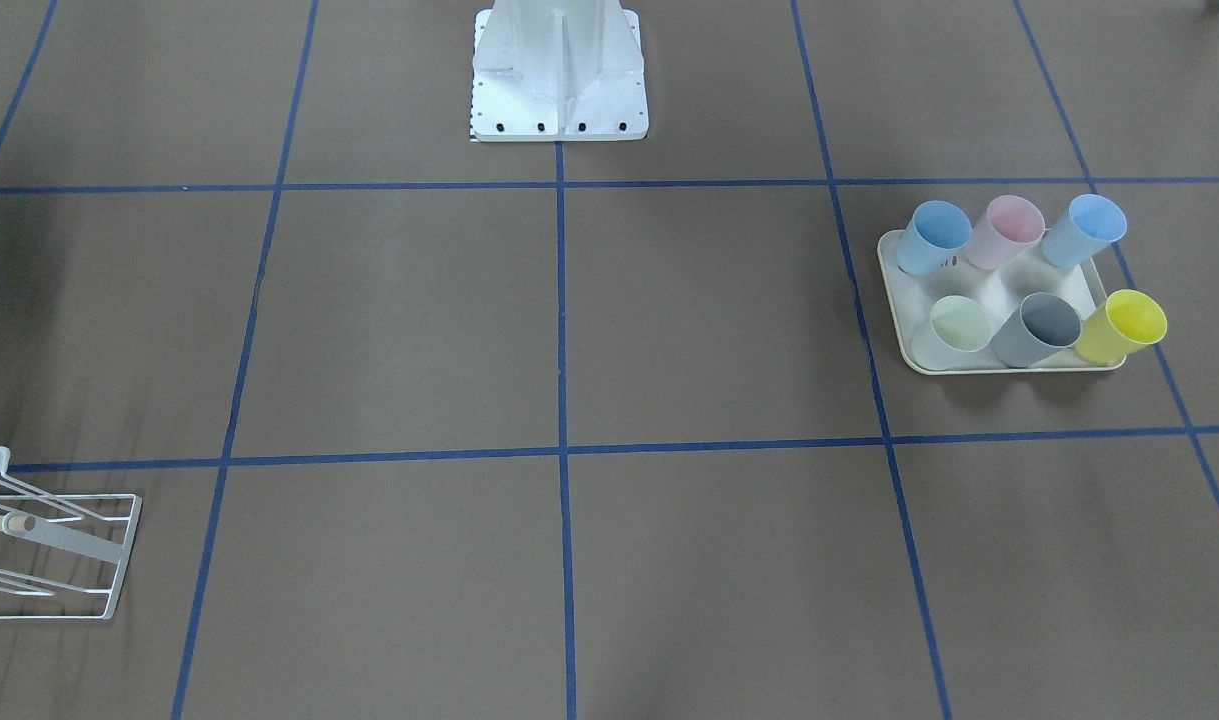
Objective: Transfer IKEA cup to right arm and place on rack
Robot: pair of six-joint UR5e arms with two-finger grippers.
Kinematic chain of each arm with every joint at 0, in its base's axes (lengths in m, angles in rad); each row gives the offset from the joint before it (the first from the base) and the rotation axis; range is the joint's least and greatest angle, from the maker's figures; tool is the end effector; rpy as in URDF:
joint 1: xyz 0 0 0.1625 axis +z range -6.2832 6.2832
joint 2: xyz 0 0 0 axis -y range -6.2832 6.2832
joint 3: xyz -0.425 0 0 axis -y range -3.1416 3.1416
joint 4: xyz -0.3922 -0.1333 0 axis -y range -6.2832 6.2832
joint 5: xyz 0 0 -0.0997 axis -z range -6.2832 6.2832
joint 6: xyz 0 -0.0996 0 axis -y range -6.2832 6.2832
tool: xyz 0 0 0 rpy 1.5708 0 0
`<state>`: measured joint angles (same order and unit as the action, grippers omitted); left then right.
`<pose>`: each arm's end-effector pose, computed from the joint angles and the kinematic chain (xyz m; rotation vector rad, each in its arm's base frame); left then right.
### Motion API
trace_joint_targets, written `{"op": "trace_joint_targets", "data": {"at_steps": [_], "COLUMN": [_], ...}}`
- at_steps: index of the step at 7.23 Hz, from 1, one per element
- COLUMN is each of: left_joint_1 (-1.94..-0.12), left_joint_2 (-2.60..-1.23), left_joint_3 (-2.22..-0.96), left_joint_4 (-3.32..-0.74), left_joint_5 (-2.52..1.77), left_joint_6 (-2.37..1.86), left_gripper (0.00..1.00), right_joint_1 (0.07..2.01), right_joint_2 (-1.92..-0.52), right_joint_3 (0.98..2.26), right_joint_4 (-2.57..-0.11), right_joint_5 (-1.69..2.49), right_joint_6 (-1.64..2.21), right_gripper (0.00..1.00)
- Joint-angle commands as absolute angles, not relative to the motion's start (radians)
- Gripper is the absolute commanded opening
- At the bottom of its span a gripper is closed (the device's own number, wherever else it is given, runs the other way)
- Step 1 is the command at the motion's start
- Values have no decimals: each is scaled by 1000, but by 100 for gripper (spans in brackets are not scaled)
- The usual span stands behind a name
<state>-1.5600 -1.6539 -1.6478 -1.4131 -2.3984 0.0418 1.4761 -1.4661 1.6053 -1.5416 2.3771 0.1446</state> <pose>-0.0543 -0.5229 0.5907 0.0151 0.8276 0.0506 0.0098 -0.5460 0.5820 0.0620 -0.8175 -0.0208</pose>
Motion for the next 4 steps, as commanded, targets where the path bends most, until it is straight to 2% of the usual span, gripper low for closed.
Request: {"op": "trace_joint_targets", "data": {"at_steps": [1,4], "left_joint_1": [-1560,-1560], "left_joint_2": [-1635,-1559], "left_joint_3": [-1658,-1674], "left_joint_4": [-1452,-1474], "left_joint_5": [-2399,-2471], "left_joint_6": [40,46], "left_gripper": [100,100], "right_joint_1": [1482,1480], "right_joint_2": [-1479,-1512], "right_joint_3": [1609,1654], "right_joint_4": [-1548,-1534], "right_joint_5": [2376,2373], "right_joint_6": [143,146], "right_gripper": [99,99]}}
